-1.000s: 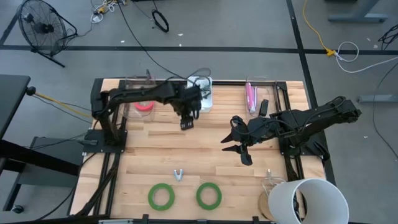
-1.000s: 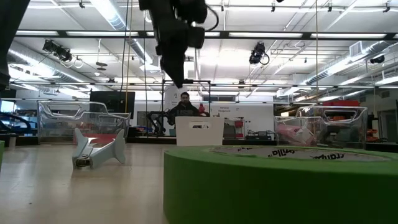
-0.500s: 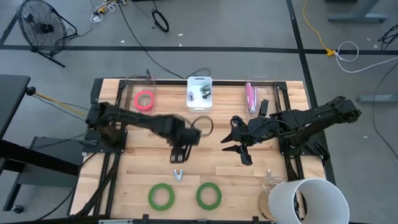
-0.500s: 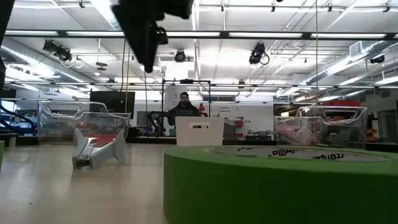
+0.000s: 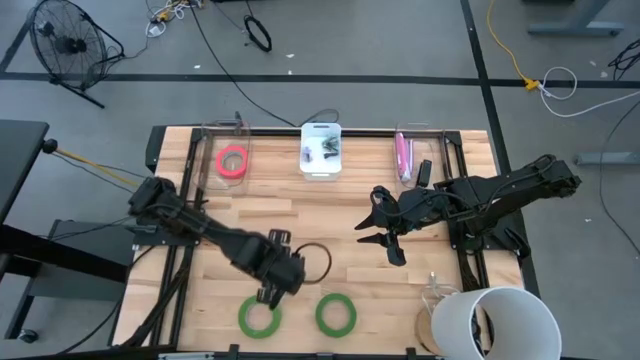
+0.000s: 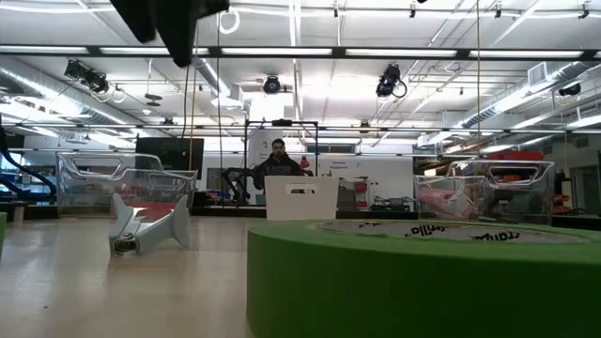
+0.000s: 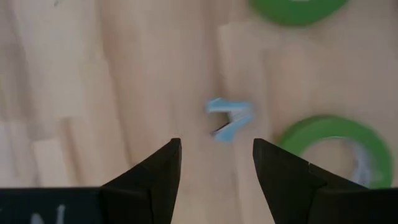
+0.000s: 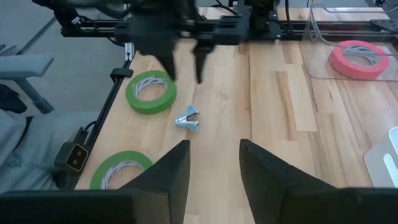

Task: Pick and place Stapler, Stapler remover, tape
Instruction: Put the light blue staple remover into the white bin

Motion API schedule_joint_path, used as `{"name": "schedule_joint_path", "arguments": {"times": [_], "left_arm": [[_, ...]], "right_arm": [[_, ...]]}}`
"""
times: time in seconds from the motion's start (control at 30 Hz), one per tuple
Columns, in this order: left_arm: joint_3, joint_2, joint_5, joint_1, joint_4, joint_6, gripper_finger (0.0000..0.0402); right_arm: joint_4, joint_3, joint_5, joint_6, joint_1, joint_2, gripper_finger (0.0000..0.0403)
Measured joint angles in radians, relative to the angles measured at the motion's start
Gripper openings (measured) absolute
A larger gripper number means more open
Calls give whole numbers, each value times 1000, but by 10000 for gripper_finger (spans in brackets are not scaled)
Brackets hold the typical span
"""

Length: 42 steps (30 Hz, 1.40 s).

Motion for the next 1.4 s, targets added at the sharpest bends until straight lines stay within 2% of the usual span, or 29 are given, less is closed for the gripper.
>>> {"name": "schedule_joint_path", "arguments": {"times": [0.17,0.4,0.8,1.1,1.4], "left_arm": [[0,9,-45,-59,29,0,200],[0,59,-71,-88,29,0,175],[0,184,1,-87,75,-28,162],[0,259,5,-85,119,-51,163],[0,278,13,-72,116,-76,163]], "right_arm": [[1,0,0,0,0,0,137],[8,0,0,0,0,0,137],[8,0,0,-1,0,0,137],[8,0,0,-1,0,0,137],[7,0,0,-2,0,0,137]]}}
